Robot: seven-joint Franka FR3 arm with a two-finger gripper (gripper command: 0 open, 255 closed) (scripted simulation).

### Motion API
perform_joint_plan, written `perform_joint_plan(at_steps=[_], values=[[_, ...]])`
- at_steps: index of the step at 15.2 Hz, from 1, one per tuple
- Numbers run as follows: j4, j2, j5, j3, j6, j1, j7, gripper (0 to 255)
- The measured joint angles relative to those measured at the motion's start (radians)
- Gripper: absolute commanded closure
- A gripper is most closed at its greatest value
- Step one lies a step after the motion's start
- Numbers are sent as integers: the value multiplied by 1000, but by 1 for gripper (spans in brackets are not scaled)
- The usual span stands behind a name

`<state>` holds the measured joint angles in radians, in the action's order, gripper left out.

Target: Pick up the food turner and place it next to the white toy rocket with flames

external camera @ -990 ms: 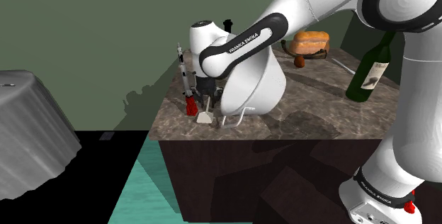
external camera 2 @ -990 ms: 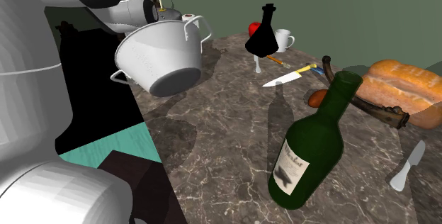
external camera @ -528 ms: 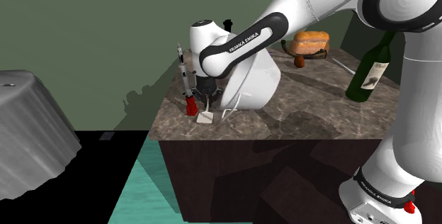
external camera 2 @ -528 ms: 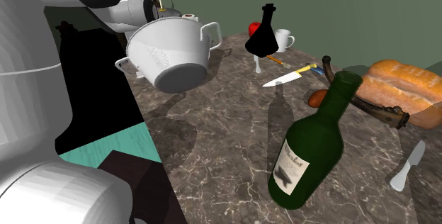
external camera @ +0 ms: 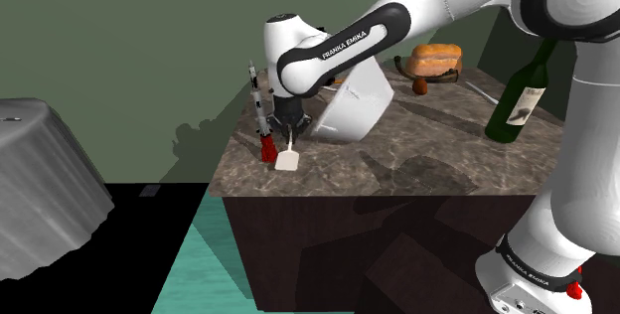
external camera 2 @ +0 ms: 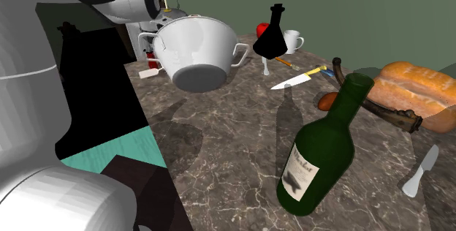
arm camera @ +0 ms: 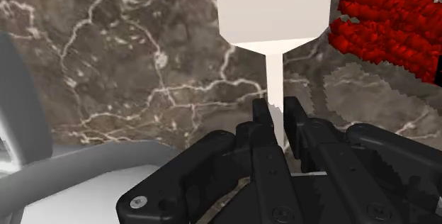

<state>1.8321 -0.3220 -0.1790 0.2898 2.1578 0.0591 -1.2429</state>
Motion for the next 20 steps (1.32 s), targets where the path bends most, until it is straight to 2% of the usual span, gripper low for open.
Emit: perform_joint_plan(at_steps=[20], values=[[-166, 82, 41, 14, -242, -5, 38, 255]])
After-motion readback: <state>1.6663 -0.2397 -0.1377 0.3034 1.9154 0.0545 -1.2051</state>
